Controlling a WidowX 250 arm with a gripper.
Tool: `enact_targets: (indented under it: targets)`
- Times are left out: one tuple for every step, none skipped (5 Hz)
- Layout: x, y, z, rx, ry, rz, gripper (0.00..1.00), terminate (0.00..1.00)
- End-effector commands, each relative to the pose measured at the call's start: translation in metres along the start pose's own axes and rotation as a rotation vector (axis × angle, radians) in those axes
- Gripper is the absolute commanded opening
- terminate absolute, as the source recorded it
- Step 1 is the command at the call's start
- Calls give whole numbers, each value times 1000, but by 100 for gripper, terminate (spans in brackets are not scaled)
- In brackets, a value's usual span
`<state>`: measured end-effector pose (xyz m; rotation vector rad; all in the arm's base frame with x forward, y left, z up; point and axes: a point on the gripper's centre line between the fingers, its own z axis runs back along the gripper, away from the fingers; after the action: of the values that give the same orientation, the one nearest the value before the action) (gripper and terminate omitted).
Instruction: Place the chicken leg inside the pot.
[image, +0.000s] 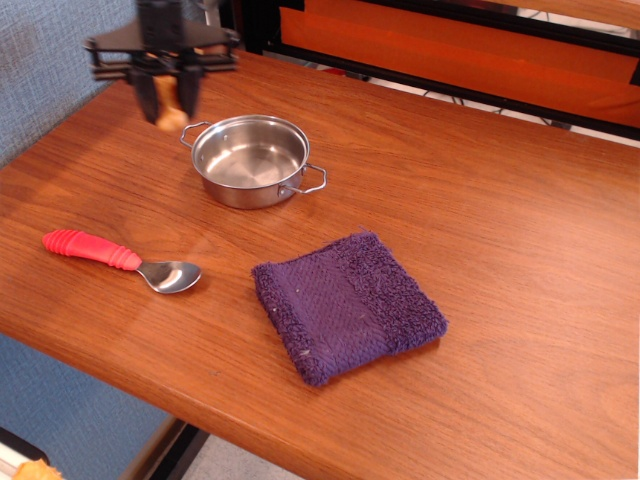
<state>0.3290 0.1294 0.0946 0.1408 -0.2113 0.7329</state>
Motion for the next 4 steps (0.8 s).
enact_targets:
  targets:
    - [-54, -18, 14, -64, 87, -99, 0, 0]
    - [-48, -20, 1, -60, 122, -92, 0, 0]
    - [-40, -24, -5, -42, 131, -94, 0, 0]
    - [-36, -29, -8, -27, 131, -119, 0, 0]
